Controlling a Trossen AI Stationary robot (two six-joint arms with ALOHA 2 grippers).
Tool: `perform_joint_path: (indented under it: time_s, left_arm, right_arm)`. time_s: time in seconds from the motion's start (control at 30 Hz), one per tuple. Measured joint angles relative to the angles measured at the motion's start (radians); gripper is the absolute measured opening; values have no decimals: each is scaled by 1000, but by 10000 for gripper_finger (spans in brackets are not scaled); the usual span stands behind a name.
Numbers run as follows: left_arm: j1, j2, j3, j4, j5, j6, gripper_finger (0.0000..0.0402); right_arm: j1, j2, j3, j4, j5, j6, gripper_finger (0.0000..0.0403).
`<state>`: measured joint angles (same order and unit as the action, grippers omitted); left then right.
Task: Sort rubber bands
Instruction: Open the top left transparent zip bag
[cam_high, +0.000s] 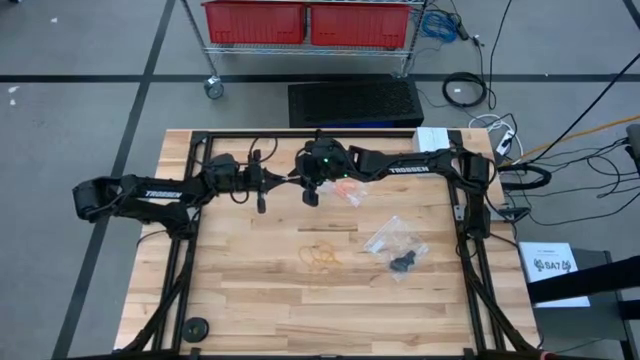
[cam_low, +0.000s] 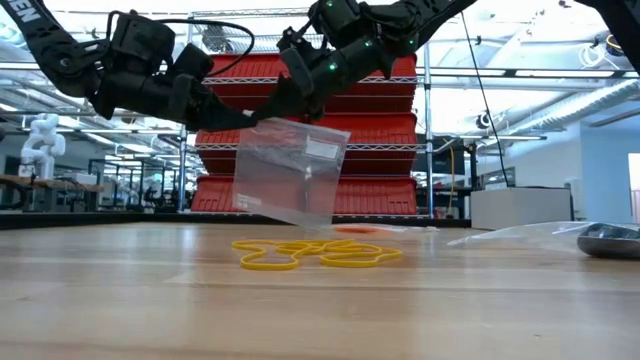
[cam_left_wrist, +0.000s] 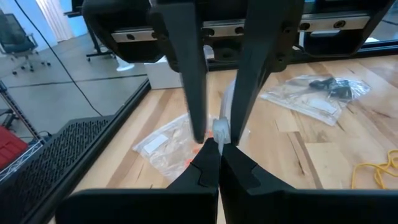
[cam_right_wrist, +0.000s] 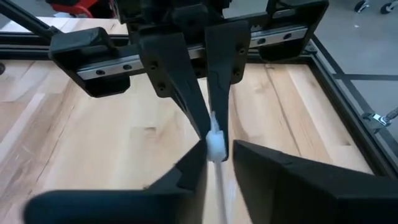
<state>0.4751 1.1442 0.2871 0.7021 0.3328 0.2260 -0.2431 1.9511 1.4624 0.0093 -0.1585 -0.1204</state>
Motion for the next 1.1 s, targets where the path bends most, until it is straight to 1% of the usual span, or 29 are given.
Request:
perform_joint_path:
  time_s: [0.1, 0.17, 0.27, 0.43, 0.6, 0.77, 0.97, 1.1]
  left_arm:
    - [0, 0, 0, -1, -1, -1, 2]
    - [0, 0, 0, -3, -1, -2, 1]
    - [0, 0, 0, -5, 0, -1, 2]
    - [0, 1, 0, -5, -2, 1, 1]
    - [1, 1, -1, -3, -11, 15, 1]
    - [2, 0, -1, 6, -15, 18, 1]
    - [2, 0, -1, 4, -23, 18, 1]
    - [2, 0, -1, 0, -25, 18, 1]
  right_arm:
    - [-2, 0, 0, -1, -3, 0, 24]
    - [-2, 0, 0, -3, -3, -3, 10]
    - [-2, 0, 0, -19, -3, -4, 14]
    - [0, -20, 1, -113, 6, -4, 7]
    - [-1, -54, 1, -229, 56, -25, 4]
    - [-5, -98, 1, -361, 68, -25, 3]
    - [-4, -124, 0, -513, 157, -12, 2]
    - [-4, -124, -1, -592, 162, 3, 2]
